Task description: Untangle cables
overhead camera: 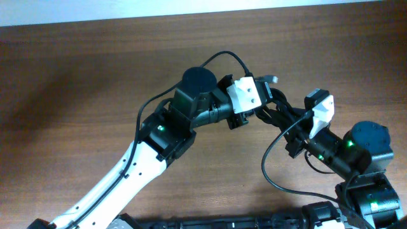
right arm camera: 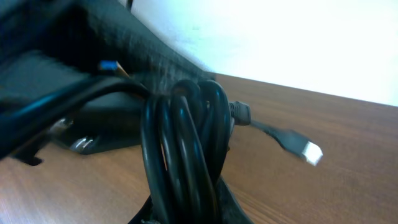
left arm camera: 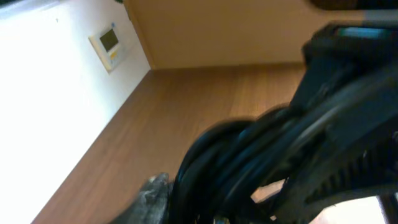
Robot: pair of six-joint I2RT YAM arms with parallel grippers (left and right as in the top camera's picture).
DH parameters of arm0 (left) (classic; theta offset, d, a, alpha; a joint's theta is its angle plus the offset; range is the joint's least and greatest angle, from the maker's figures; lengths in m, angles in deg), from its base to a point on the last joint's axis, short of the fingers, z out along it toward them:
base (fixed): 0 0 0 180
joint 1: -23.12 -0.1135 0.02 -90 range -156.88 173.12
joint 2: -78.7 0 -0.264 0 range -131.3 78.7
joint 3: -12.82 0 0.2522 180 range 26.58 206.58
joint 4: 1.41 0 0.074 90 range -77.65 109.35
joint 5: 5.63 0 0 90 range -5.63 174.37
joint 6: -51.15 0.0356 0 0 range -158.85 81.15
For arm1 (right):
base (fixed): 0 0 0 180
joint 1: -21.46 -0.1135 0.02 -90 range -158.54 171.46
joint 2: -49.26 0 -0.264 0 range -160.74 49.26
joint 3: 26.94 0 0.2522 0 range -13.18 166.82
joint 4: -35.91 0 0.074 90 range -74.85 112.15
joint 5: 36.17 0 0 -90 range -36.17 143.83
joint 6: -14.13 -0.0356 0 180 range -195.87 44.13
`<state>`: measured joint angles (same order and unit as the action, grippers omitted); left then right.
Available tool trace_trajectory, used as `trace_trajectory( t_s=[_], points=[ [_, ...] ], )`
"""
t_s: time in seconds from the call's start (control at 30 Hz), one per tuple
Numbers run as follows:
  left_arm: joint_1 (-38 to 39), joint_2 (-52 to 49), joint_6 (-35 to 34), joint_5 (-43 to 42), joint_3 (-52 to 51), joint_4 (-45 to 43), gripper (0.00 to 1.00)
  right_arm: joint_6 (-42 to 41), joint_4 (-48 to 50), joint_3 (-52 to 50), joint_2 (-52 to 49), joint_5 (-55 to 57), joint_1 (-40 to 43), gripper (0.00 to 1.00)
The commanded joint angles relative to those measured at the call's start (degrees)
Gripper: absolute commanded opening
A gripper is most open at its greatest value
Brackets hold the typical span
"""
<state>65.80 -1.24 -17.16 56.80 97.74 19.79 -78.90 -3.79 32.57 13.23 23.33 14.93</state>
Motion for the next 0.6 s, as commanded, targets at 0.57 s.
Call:
trace_trajectory(
  t_s=[0.57],
  points=[
    [-17.2, 1.8, -50.4, 2.2, 1.0, 3.8, 0.99, -19.0, 14.4, 0.7, 0.2, 5.7, -0.2, 0.04]
  ],
)
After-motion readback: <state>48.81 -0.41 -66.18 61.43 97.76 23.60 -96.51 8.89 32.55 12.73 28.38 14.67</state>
